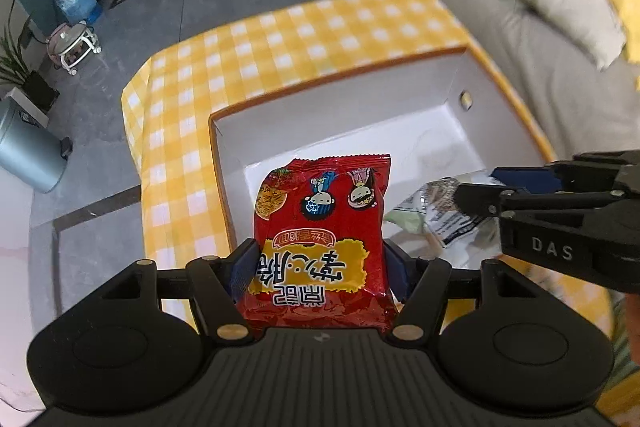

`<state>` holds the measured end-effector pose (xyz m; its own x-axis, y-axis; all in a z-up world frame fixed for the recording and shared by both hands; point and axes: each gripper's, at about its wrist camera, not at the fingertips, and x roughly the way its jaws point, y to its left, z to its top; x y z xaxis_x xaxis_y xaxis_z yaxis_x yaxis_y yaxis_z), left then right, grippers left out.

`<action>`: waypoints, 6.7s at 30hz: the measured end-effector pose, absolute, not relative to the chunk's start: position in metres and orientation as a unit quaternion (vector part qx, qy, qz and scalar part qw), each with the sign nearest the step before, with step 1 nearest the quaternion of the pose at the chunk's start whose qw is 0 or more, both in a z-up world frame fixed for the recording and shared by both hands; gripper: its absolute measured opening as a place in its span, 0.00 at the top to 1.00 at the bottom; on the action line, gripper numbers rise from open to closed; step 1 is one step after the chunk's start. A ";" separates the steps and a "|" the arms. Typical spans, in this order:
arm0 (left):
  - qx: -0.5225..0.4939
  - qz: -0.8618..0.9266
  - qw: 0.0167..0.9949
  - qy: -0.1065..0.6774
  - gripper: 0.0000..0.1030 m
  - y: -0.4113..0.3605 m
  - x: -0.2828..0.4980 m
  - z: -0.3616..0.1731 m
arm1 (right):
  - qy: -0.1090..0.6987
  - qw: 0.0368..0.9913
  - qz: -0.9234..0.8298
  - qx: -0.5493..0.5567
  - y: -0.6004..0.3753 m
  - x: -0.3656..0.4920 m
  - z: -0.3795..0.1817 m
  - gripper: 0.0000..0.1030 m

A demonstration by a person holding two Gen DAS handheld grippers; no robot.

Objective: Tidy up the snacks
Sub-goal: 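Carry both held bags up and lower them into the orange box, then open both grippers to release the bags inside the box, then withdraw both grippers from the box back toward the snack pile, then grasp the red-orange Mimi stick snack bag with the left gripper while the right grasps the green packet, then carry both held snacks up and lower them into the orange box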

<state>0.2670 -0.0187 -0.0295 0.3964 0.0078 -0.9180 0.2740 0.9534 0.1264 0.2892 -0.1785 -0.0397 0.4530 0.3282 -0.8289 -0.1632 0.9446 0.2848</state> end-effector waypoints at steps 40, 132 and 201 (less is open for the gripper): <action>0.185 -0.083 0.729 0.654 0.20 -0.023 0.303 -0.100 | 0.646 0.737 0.170 0.107 -0.156 0.331 -0.120 0.63; -0.075 0.004 0.800 0.596 0.16 0.079 0.138 -0.132 | 0.562 0.814 0.131 0.059 -0.182 0.163 -0.132 0.43; -0.029 -0.043 0.881 0.471 0.51 0.048 0.134 -0.020 | 0.480 0.858 0.169 0.070 -0.175 0.150 -0.019 0.67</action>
<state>0.1336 0.0478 -0.0201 0.5526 -0.1038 -0.8270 0.0489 0.9945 -0.0922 0.1505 -0.1746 -0.0185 0.4818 0.3573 -0.8002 -0.2230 0.9330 0.2823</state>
